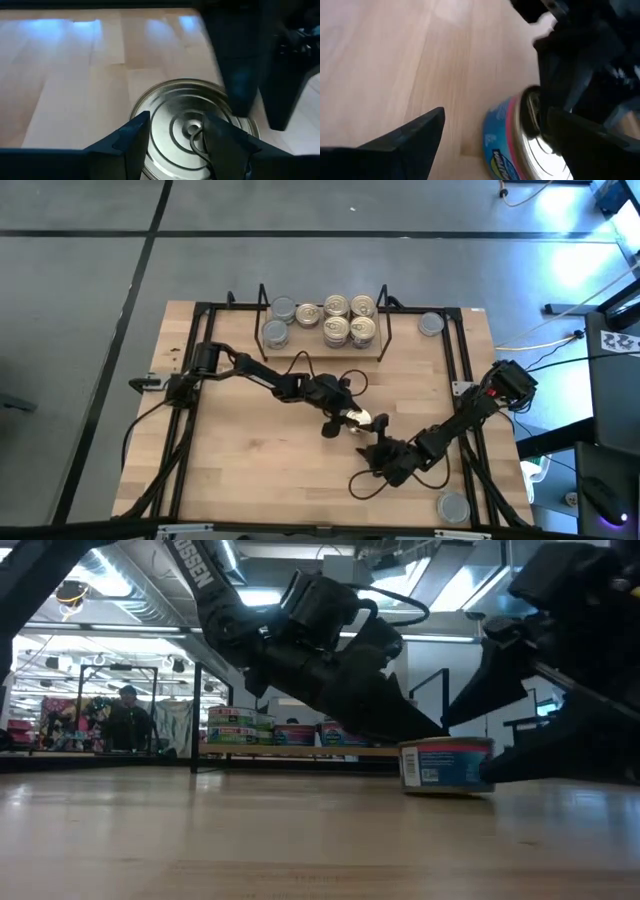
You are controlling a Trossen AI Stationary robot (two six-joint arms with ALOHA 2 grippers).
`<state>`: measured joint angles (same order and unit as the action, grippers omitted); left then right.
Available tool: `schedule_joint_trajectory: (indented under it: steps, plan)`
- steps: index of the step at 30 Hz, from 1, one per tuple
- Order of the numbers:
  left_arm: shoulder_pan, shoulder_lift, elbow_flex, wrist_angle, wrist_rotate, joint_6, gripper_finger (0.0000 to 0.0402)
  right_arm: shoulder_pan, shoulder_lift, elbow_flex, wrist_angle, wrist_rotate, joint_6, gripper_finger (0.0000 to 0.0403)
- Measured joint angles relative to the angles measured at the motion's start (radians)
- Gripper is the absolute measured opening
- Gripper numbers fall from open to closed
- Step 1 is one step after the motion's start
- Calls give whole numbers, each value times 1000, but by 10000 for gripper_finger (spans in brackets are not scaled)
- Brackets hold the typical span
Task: Stack canned seafood by type on shelf
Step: Stack the blue and pink tuna can on top of the blue and pink tuna can on the shelf
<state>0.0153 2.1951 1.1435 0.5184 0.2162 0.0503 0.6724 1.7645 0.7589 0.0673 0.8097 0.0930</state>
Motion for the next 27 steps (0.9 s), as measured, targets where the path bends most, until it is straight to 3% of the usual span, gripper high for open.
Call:
schedule_joint_trajectory:
  steps: [11, 21, 24, 27]
  plan:
    - [58, 3, -4, 21, 102, -86, 182, -39, 3, 0, -145, 89, -182, 353]
    - [73, 3, -5, 22, 128, -128, 182, -144, 8, 0, -189, 54, -232, 351]
    - [72, 3, -6, 22, 129, -131, 182, -150, 8, 0, -183, 49, -230, 325]
    - [73, 3, -6, 22, 129, -142, 182, -149, 8, 0, -178, 26, -221, 258]
